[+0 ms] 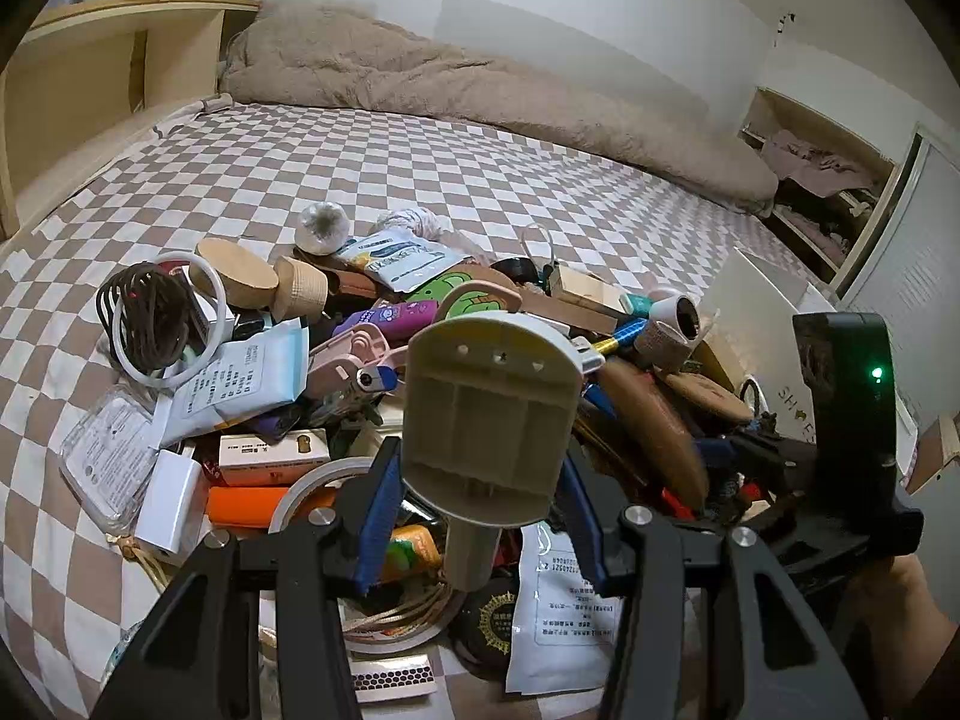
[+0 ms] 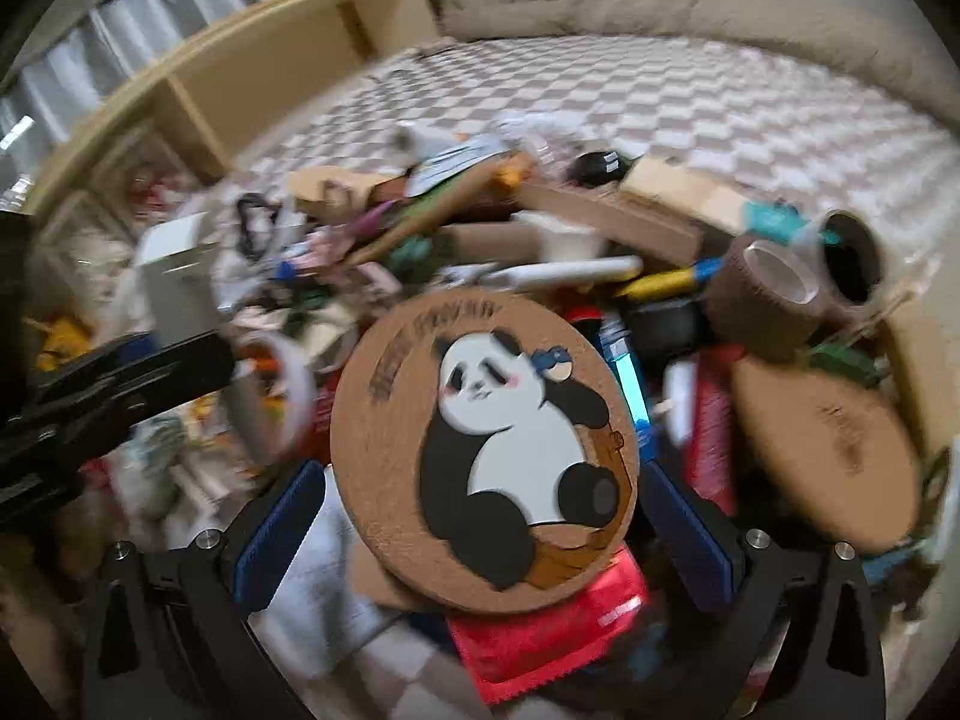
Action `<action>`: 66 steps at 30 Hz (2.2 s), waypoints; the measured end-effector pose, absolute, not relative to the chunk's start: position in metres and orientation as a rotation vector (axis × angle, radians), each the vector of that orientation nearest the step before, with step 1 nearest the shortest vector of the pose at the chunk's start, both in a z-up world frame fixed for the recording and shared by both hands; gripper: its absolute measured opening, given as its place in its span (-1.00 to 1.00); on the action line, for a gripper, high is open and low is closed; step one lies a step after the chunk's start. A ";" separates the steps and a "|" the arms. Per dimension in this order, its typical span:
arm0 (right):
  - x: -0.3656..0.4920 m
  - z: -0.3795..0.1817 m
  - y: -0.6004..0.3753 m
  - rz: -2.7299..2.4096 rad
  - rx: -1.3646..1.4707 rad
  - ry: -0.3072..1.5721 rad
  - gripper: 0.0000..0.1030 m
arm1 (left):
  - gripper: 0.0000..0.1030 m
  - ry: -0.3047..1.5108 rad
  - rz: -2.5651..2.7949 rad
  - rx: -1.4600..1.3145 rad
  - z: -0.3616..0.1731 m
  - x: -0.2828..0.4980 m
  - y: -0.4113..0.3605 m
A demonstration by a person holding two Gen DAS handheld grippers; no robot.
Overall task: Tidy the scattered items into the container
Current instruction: 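Grasp the round panda cork coaster with the right gripper while the left gripper holds the holder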
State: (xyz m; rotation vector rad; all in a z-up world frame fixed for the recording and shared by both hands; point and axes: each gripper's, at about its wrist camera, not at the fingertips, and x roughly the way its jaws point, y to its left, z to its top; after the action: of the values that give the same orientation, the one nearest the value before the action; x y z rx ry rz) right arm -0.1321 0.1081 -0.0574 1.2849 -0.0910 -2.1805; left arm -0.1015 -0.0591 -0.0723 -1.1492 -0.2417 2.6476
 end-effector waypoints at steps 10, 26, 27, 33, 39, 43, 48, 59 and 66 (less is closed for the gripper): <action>-0.139 -0.052 0.130 -2.202 1.232 -0.317 1.00 | -0.03 -0.258 2.645 -1.155 -0.075 -0.103 -0.062; -0.137 -0.061 0.126 -2.263 1.302 -0.211 1.00 | -0.03 -0.273 2.636 -1.150 -0.076 -0.100 -0.066; -0.138 -0.061 0.122 -2.264 1.305 -0.197 1.00 | -0.03 -0.273 2.636 -1.151 -0.075 -0.100 -0.065; -0.139 -0.063 0.115 -2.285 1.335 -0.150 1.00 | -0.03 -0.271 2.638 -1.154 -0.076 -0.100 -0.066; -0.135 -0.062 0.116 -2.290 1.350 -0.147 0.95 | -0.03 -0.265 2.639 -1.158 -0.076 -0.100 -0.065; -0.130 -0.061 0.118 -2.293 1.340 -0.135 0.94 | -0.03 -0.263 2.647 -1.156 -0.076 -0.099 -0.064; -0.122 -0.056 0.125 -2.283 1.322 -0.175 0.94 | -0.03 -0.281 2.646 -1.170 -0.078 -0.096 -0.064; -0.103 -0.045 0.141 -2.304 1.286 -0.238 0.94 | -0.03 -0.298 2.654 -1.171 -0.076 -0.084 -0.058; -0.093 -0.022 0.144 -2.356 1.199 -0.205 0.94 | -0.03 -0.310 2.694 -1.127 -0.065 -0.072 -0.055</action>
State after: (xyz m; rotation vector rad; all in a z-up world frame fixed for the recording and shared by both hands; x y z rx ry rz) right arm -0.0931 0.1441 -0.0224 1.1992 -0.2045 -2.3557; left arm -0.0717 -0.0552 -0.0648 -1.1269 -0.3097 2.6942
